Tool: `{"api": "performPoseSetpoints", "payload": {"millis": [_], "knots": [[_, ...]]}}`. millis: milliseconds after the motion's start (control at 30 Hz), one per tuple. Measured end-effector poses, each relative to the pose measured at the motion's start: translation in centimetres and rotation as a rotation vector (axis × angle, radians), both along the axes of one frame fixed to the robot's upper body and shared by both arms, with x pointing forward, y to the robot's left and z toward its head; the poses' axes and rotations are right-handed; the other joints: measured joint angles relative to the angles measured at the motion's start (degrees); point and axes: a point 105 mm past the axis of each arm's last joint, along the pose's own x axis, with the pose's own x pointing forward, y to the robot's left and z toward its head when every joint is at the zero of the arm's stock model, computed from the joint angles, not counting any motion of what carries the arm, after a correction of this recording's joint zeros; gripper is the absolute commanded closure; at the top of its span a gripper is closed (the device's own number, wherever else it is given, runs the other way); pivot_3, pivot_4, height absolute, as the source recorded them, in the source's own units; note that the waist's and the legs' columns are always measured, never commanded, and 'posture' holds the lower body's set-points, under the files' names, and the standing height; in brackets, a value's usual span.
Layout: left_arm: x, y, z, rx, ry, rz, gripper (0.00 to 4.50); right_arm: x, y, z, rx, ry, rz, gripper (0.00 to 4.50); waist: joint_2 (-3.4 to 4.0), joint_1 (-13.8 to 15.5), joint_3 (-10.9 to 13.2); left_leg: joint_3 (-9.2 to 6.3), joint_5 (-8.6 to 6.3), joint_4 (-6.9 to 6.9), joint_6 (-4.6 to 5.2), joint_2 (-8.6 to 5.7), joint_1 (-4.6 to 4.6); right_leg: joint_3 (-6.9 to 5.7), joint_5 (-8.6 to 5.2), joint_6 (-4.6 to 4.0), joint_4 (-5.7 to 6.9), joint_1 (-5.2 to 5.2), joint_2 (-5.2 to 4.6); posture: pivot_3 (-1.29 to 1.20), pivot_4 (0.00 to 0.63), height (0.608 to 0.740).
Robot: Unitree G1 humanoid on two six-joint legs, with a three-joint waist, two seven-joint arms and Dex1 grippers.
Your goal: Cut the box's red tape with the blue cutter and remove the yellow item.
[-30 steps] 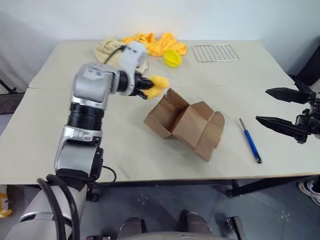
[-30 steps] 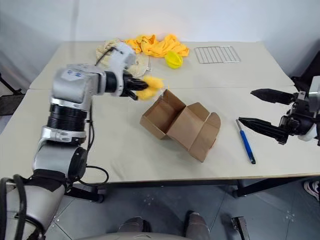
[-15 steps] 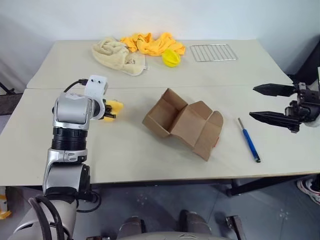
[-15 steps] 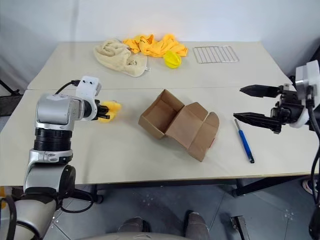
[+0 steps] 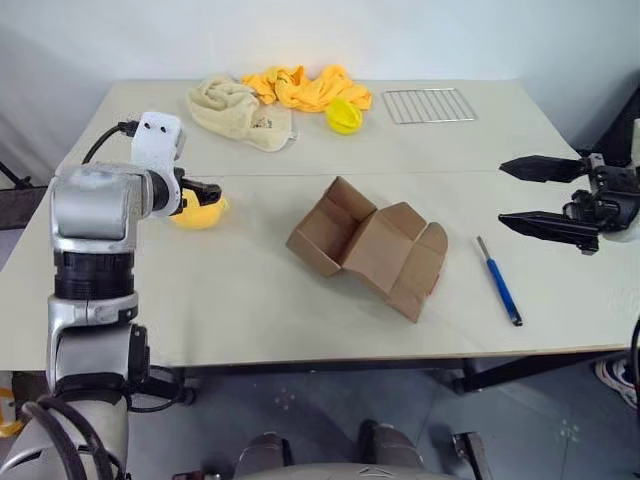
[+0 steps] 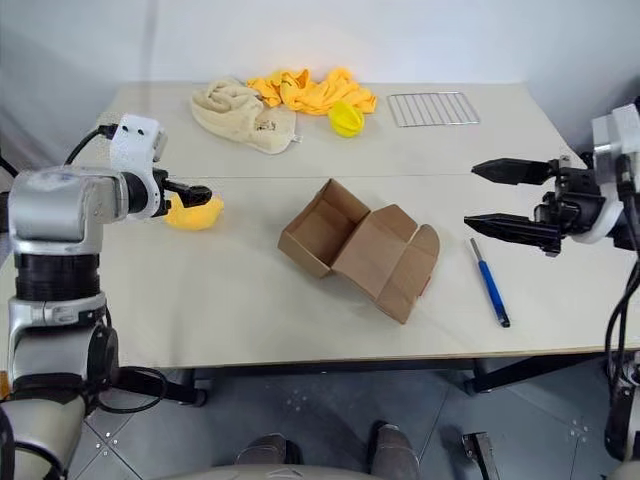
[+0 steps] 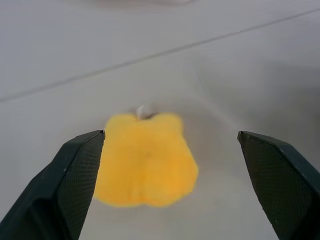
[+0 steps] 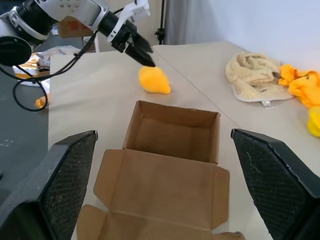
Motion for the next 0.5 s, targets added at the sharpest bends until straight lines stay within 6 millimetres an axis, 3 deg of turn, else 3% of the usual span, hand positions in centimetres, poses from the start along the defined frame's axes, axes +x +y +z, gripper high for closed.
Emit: {"api": "performPoseSetpoints", "payload": {"millis": [100,167,300,400,500], "knots": [[-1.5,1.8,-1.2,0.002,-0.026,-0.059,0.03,0.4,-0.4,0.1,0.009,0.000,-0.018,0.00,0.01,-0.98,0.01,0.03,0.00,-0.04,-0.01,0.01,0.00,-0.01,0.00,0.00,0.00,-0.03,0.00,0.00,0.150,0.740],[-2.5,1.1,-0.5,-0.089,-0.131,-0.171,0.03,0.4,-0.6,0.0,0.007,-0.002,-0.024,0.00,0.02,-1.03,0.01,0.03,-0.02,0.02,-0.02,0.02,-0.03,-0.01,0.00,0.00,-0.01,-0.03,-0.02,0.00,0.150,0.740],[-7.3,-0.5,0.0,-0.236,-0.279,-0.474,0.03,0.2,-1.2,-1.7,-0.030,0.025,-0.049,0.00,0.01,-0.91,0.01,0.04,-0.06,0.04,-0.08,0.03,0.00,-0.01,0.00,0.00,-0.02,0.00,-0.02,0.00,0.150,0.740],[-9.6,-0.2,-1.8,-0.260,-0.327,-0.566,0.03,0.0,-2.0,-3.9,-0.051,0.088,-0.073,0.00,0.01,-0.99,0.01,0.05,-0.06,0.06,-0.08,0.04,0.01,-0.02,0.00,0.00,0.02,0.00,-0.02,0.00,0.150,0.740],[-10.6,1.0,-4.0,-0.241,-0.237,-0.606,0.03,-0.5,-2.3,-4.7,-0.051,0.086,-0.072,0.00,0.03,-1.00,0.01,0.05,-0.06,0.07,-0.08,0.04,0.09,0.00,0.01,-0.04,0.10,0.01,-0.01,0.00,0.150,0.740]]}}
